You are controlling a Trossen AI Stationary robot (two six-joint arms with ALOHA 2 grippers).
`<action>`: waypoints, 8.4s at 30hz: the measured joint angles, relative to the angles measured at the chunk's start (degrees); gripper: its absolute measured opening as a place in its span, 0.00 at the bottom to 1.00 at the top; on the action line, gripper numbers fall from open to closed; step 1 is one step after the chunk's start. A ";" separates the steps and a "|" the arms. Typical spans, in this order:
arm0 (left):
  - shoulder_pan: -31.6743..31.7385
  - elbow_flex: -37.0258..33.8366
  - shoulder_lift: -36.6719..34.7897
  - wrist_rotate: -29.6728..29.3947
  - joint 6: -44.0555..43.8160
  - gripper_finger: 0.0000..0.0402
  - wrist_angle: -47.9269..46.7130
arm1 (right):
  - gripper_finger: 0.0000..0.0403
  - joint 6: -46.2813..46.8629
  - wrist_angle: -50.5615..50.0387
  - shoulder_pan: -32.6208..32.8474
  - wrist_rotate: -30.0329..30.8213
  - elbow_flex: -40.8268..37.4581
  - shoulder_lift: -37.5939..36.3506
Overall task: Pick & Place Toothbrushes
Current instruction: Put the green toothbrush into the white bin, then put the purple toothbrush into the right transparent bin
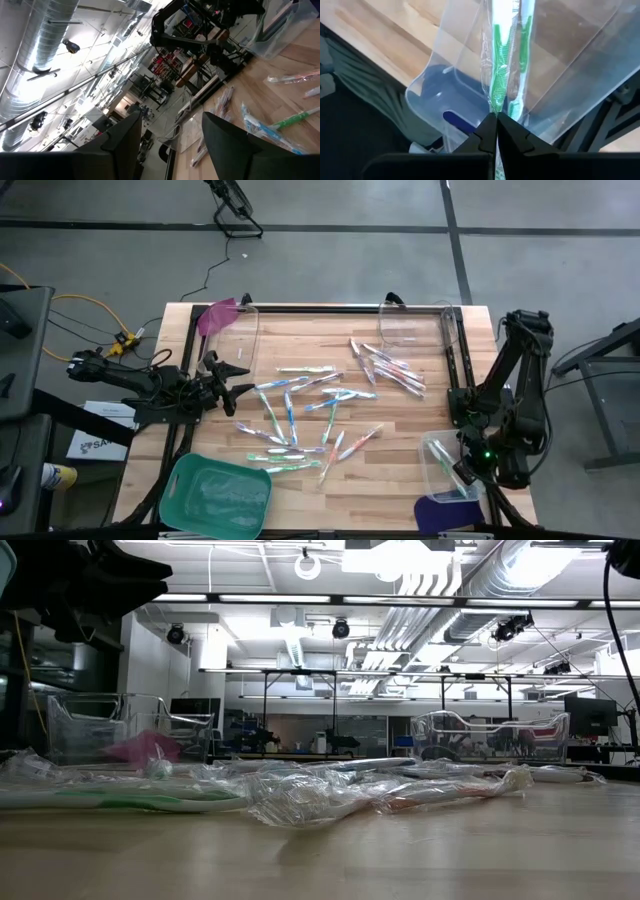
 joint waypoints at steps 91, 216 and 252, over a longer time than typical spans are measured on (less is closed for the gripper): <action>0.00 0.00 0.00 -0.03 -0.83 0.50 -0.68 | 0.41 -66.81 -9.69 -65.76 14.18 -0.04 14.52; 0.00 0.00 0.00 -0.05 -1.07 0.50 -3.15 | 0.04 -102.74 17.71 -75.01 -0.26 -0.04 5.10; 0.00 0.00 0.00 -0.06 -1.07 0.50 -3.19 | 0.05 -139.37 12.41 -88.66 30.96 0.02 1.95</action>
